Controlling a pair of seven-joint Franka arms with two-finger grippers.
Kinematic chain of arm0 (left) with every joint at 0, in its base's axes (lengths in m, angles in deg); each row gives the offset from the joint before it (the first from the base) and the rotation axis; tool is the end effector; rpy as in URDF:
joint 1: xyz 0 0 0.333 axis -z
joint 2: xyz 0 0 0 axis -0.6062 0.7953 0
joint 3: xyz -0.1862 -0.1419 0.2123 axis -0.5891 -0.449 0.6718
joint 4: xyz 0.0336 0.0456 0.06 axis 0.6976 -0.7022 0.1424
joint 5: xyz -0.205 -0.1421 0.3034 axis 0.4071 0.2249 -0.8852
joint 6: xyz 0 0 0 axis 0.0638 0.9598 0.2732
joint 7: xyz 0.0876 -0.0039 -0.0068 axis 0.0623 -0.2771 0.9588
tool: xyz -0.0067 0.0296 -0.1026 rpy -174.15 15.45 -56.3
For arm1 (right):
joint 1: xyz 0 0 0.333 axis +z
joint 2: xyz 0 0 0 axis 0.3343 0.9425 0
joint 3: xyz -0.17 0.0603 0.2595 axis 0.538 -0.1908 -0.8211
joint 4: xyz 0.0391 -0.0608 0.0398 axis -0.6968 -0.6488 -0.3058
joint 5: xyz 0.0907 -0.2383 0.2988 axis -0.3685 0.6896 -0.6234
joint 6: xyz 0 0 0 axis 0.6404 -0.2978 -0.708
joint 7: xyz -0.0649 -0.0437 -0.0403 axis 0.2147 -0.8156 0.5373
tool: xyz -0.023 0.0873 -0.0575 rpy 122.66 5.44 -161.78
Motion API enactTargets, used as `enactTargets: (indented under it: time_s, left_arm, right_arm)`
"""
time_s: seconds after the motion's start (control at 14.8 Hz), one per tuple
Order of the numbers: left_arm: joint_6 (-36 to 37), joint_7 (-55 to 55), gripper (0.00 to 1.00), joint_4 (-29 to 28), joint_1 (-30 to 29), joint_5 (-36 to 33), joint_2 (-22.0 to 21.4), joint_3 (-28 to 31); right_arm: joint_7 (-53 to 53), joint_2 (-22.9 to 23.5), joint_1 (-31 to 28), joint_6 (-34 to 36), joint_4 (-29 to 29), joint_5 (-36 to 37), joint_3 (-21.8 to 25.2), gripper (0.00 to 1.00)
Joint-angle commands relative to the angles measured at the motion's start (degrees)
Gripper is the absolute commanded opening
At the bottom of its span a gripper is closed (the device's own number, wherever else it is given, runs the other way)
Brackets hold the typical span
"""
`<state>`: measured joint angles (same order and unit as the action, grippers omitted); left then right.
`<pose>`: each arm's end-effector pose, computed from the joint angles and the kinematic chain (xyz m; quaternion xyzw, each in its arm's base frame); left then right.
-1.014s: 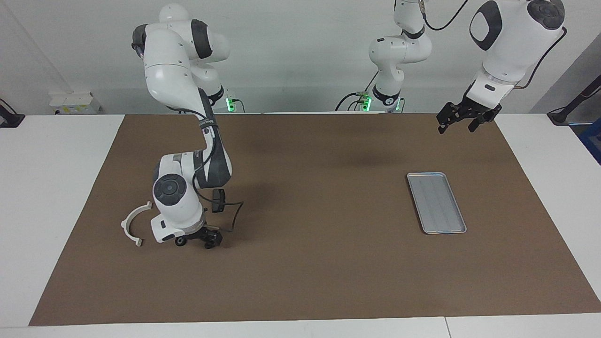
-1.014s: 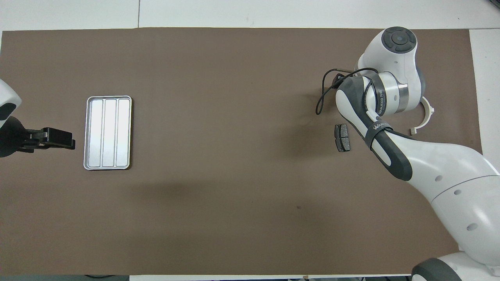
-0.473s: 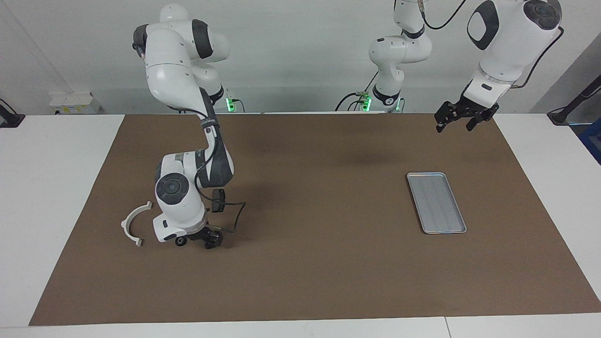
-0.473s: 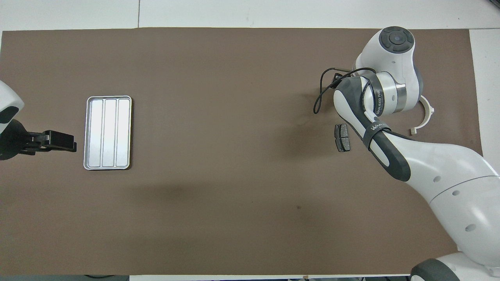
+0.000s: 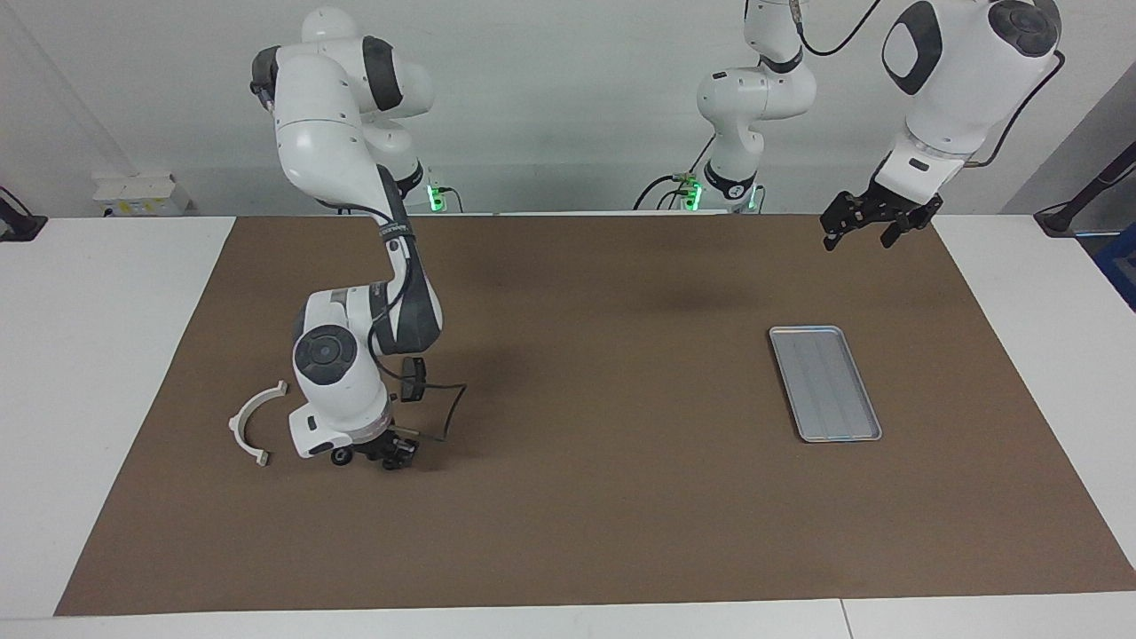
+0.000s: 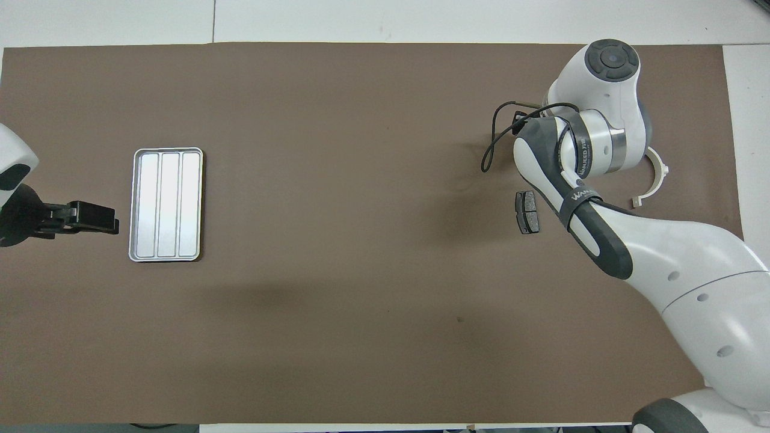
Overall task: Pick bearing gear from pile to tray
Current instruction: 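Carry the bearing with the right gripper to mid-table and release it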
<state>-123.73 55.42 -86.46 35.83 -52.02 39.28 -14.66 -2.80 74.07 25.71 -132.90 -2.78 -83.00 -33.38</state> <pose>0.5095 -0.0235 0.5708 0.9997 -0.0028 -0.0227 0.0101 0.7156 0.0835 0.2864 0.9846 -0.1717 0.0007 0.0326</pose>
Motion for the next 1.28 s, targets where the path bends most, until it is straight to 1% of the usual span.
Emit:
enactTargets:
  time_s: [0.0,0.2,0.34,0.47,0.61,0.74,0.81,0.88,0.95,1.08,1.22]
  left_arm:
    - [-1.4,0.54,0.98,-2.37,0.16,0.06,-2.12,0.06]
    - [-1.57,0.54,0.98,-2.89,0.16,0.06,-2.21,0.06]
    - [-2.62,0.63,0.98,-4.03,0.25,0.06,-2.73,0.06]
    - [-4.64,0.72,0.97,-6.57,0.25,0.06,-3.7,0.06]
    - [-5.7,0.72,0.97,-7.82,0.25,0.06,-4.41,0.06]
    - [-5.71,0.72,0.97,-7.73,0.25,0.06,-4.41,-0.03]
    - [-5.71,1.06,0.97,-7.73,0.25,0.06,-4.41,-0.03]
    - [-5.79,1.42,0.97,-7.73,0.25,0.06,-4.41,-0.03]
    - [-5.79,1.42,0.97,-7.82,0.25,0.06,-4.41,-0.03]
    - [-6.06,1.42,0.97,-7.91,0.25,0.06,-4.41,-0.12]
    - [-6.93,1.51,0.97,-8.26,0.25,0.06,-4.41,-0.12]
  right_arm:
    - [-1.41,1.52,-0.73,-1.44,0.91,-0.33,-0.33,0.28]
    - [-1.41,1.96,-0.73,-1.97,0.91,-0.68,-0.33,0.0]
    - [-1.41,1.96,-0.73,-1.97,0.91,-0.59,-0.33,0.0]
    - [-1.32,1.87,-0.73,-1.27,0.91,-0.59,-0.42,0.0]
    - [-1.06,1.43,-0.73,1.79,2.3,-0.68,-0.59,0.0]
    - [-0.88,0.56,-0.55,10.9,7.56,-0.68,-1.03,0.0]
    - [-0.97,-0.93,0.14,15.65,9.76,-0.77,-1.12,0.0]
    - [-1.49,-2.86,0.41,20.14,10.83,-1.38,-2.68,0.0]
    - [-2.89,-4.88,0.85,22.88,11.01,-2.26,-4.53,0.0]
    - [-11.38,-7.44,2.6,26.23,11.1,-3.23,-6.82,0.0]
    - [-22.88,-8.15,7.51,27.83,12.85,-3.23,-8.23,0.0]
